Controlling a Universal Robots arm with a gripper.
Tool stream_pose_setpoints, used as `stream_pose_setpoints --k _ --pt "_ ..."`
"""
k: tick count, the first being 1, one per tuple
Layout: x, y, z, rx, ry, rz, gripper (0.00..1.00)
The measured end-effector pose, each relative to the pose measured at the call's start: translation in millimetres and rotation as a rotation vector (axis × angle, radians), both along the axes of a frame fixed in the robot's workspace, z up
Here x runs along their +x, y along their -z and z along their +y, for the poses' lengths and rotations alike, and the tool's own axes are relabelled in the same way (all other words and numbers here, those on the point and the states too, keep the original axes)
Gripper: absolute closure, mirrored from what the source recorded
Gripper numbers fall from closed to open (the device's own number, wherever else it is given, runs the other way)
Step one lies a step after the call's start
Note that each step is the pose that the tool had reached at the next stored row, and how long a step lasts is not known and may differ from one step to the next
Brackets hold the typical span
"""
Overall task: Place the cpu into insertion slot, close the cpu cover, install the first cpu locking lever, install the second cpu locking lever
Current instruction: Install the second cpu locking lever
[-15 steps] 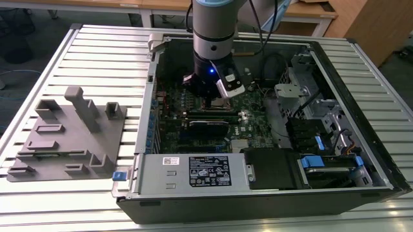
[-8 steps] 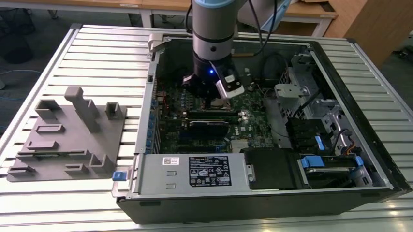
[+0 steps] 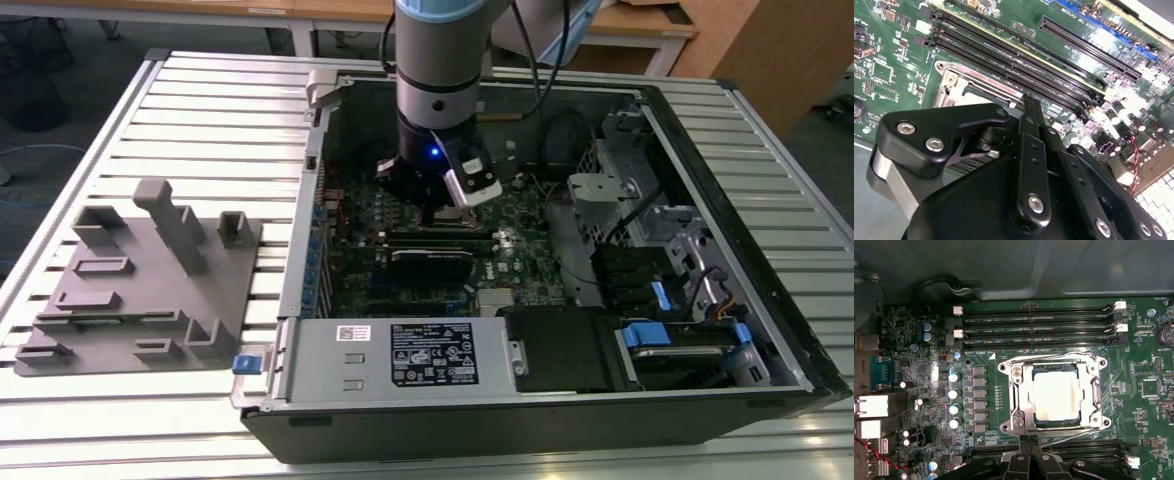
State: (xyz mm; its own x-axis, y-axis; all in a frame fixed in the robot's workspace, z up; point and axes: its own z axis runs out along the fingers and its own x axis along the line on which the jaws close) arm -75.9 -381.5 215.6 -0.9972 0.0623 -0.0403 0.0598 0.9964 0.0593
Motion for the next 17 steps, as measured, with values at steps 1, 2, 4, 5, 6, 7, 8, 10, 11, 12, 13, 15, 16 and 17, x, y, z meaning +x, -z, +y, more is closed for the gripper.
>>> stream_pose_setpoints --k 1,2,4,5,6,7,8,10,11,12,13,15,16,17 --pt "0.0 0.0 0.0 -0.0001 0.000 0.0000 0.89" --pt "0.0 0.0 0.0 -0.0001 0.000 0.0001 0.89" --pt "0.0 0.1 0.1 0.0001 0.000 0.0000 0.89" --pt "-0.1 0.4 0.1 0.0003 0.000 -0.0001 0.89" --pt "-0.3 0.9 0.1 0.0004 0.000 -0.0003 0.89" --pt "-0.7 1.4 0.1 0.0000 0.000 -0.0002 0.89" --pt "-1.0 2.0 0.1 -0.0003 0.000 -0.0001 0.89" --pt "-1.6 3.1 0.0 -0.0005 0.000 -0.0001 0.89" --pt "-1.9 3.6 0.0 -0.0005 0.000 -0.0001 0.89" --pt "-2.0 3.8 0.0 -0.0007 0.000 0.0001 0.89" --pt "-2.0 3.8 0.0 -0.0008 0.000 0.0001 0.89" --pt "-2.0 4.0 0.0 -0.0006 0.000 0.0000 0.89" --pt "-2.0 4.0 0.0 -0.0007 0.000 0.0000 0.89" --pt "-2.0 4.0 0.0 -0.0006 0.000 0.0000 0.89"
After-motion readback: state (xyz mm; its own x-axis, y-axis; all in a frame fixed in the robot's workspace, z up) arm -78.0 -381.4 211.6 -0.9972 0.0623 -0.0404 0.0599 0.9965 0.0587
